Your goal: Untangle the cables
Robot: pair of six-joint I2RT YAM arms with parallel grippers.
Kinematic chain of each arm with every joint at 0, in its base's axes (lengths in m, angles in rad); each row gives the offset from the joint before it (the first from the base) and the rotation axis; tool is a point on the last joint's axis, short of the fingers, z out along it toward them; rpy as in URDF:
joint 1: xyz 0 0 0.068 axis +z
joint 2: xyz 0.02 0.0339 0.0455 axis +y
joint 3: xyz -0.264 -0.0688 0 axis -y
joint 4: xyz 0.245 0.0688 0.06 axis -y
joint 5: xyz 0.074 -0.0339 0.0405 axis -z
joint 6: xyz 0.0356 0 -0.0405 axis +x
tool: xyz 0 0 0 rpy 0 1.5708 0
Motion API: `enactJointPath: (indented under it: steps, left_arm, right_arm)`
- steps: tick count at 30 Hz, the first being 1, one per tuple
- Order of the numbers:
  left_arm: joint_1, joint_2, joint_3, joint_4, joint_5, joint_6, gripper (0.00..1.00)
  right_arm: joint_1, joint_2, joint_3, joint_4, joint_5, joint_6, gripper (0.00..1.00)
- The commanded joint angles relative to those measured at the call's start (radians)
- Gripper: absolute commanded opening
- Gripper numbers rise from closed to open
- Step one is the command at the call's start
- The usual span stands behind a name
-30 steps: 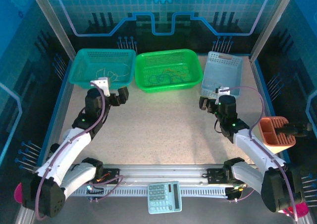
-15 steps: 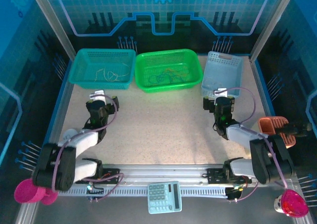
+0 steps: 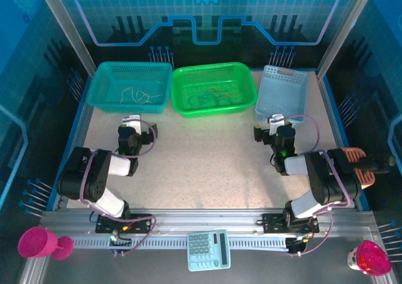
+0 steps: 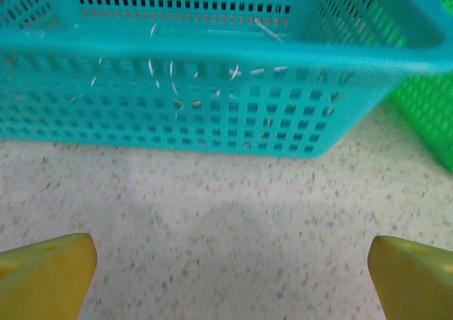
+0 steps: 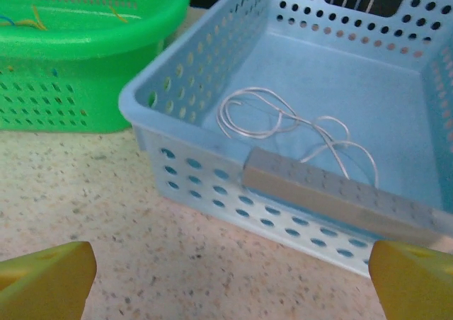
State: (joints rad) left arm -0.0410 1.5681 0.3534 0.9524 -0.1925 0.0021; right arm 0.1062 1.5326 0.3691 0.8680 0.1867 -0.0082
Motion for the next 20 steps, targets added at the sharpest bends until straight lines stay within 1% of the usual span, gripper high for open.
enactJointPath:
  steps: [1,10,18,20]
  left_arm:
    - [0.033,-0.011,0.034,-0.031,0.098,-0.007,0.99]
    - [0.032,-0.013,0.029,-0.024,0.097,-0.002,0.99]
    - [0.032,-0.013,0.030,-0.024,0.097,-0.002,0.99]
    - [0.032,-0.012,0.030,-0.024,0.097,-0.002,0.99]
  right_arm:
    - [-0.050,0.003,0.037,0.001,-0.112,0.008,1.00]
    - [-0.033,0.003,0.037,0.000,-0.087,-0.003,1.00]
    - [-0.045,0.003,0.041,-0.008,-0.115,0.001,1.00]
    - [-0.027,-0.001,0.031,0.006,-0.111,-0.023,1.00]
